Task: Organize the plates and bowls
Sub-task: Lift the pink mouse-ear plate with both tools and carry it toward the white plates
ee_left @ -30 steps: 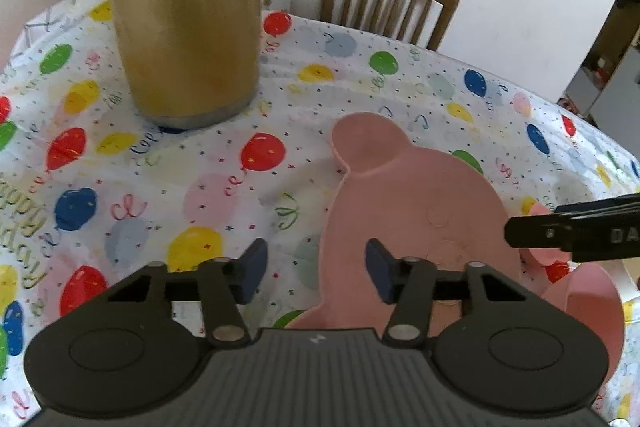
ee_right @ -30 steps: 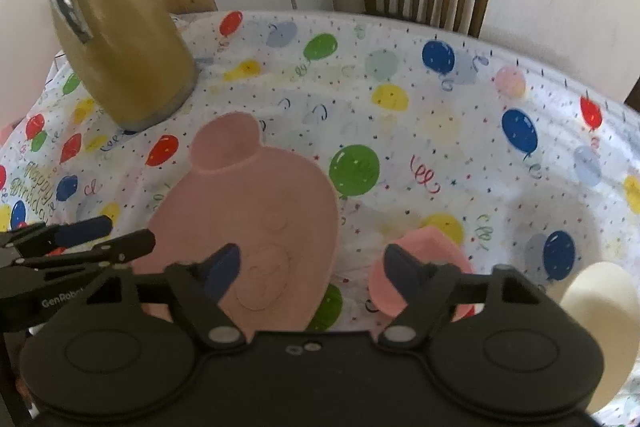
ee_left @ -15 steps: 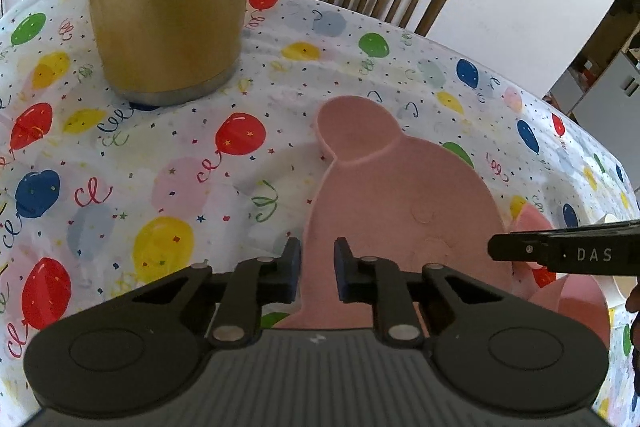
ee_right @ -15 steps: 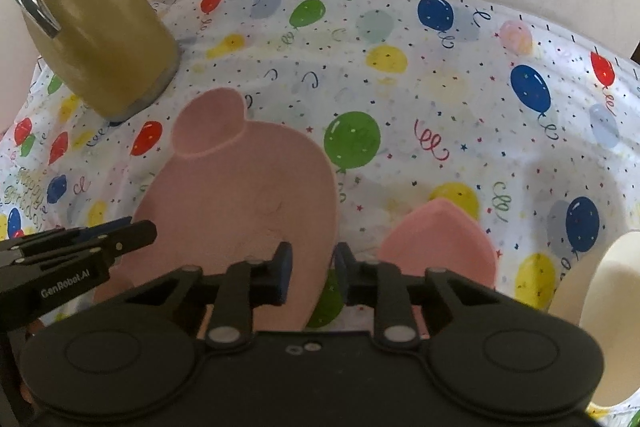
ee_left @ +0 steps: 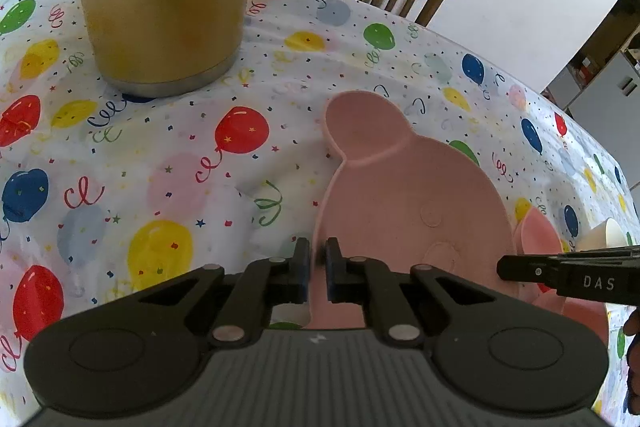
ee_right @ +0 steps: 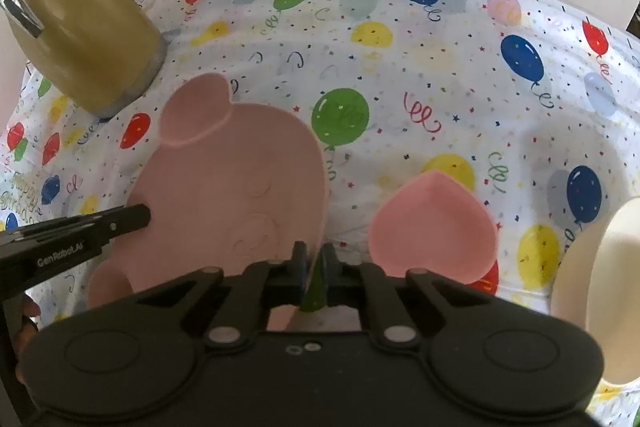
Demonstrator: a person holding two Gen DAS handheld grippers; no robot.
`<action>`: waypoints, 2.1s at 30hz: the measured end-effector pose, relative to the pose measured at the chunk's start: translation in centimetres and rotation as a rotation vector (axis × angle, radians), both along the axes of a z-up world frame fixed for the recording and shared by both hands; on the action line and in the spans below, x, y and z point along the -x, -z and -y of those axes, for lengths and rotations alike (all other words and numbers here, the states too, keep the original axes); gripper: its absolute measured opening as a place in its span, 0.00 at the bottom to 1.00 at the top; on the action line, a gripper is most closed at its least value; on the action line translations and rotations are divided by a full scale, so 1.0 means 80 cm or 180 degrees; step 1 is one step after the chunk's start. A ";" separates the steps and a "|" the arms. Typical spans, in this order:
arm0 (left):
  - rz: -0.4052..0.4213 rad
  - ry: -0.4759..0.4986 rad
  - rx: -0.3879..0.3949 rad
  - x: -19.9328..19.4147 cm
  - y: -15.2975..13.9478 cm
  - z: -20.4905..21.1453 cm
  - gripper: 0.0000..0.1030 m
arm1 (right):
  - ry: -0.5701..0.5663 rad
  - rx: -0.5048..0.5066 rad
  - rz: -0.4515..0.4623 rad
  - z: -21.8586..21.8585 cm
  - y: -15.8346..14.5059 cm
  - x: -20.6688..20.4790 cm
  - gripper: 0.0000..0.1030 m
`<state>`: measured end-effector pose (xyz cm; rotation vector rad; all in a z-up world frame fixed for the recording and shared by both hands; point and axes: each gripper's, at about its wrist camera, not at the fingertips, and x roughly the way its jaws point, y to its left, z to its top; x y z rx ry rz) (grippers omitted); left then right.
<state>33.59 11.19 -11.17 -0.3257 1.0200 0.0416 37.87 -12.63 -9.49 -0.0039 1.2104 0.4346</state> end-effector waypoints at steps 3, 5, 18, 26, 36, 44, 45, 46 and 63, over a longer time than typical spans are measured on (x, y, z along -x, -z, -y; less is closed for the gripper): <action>0.0003 0.0018 -0.0011 0.002 -0.002 0.002 0.07 | 0.0005 0.0011 0.0048 0.000 -0.003 0.004 0.06; 0.0020 0.0039 -0.0018 0.005 -0.005 0.004 0.07 | 0.0011 0.0013 0.0087 0.001 -0.008 0.006 0.06; 0.0195 0.0065 0.0048 0.054 -0.055 0.013 0.07 | 0.0007 -0.0108 0.0256 0.020 -0.057 0.048 0.05; 0.0291 0.0063 0.0037 0.105 -0.092 0.035 0.07 | -0.0008 -0.0205 0.0359 0.046 -0.092 0.095 0.05; 0.0332 0.0111 0.0012 0.183 -0.119 0.097 0.07 | -0.0003 -0.0275 0.0442 0.109 -0.120 0.168 0.05; 0.0262 0.0179 0.0032 0.244 -0.119 0.160 0.07 | 0.0048 -0.0319 0.0408 0.176 -0.122 0.223 0.05; 0.0244 0.0189 0.0039 0.250 -0.118 0.168 0.07 | 0.0057 -0.0320 0.0393 0.185 -0.120 0.229 0.05; 0.0229 0.0200 0.0044 0.256 -0.117 0.175 0.07 | 0.0068 -0.0322 0.0376 0.193 -0.118 0.235 0.05; -0.0142 0.0273 -0.0054 0.323 -0.060 0.246 0.07 | 0.0003 -0.0242 0.0076 0.250 -0.053 0.299 0.05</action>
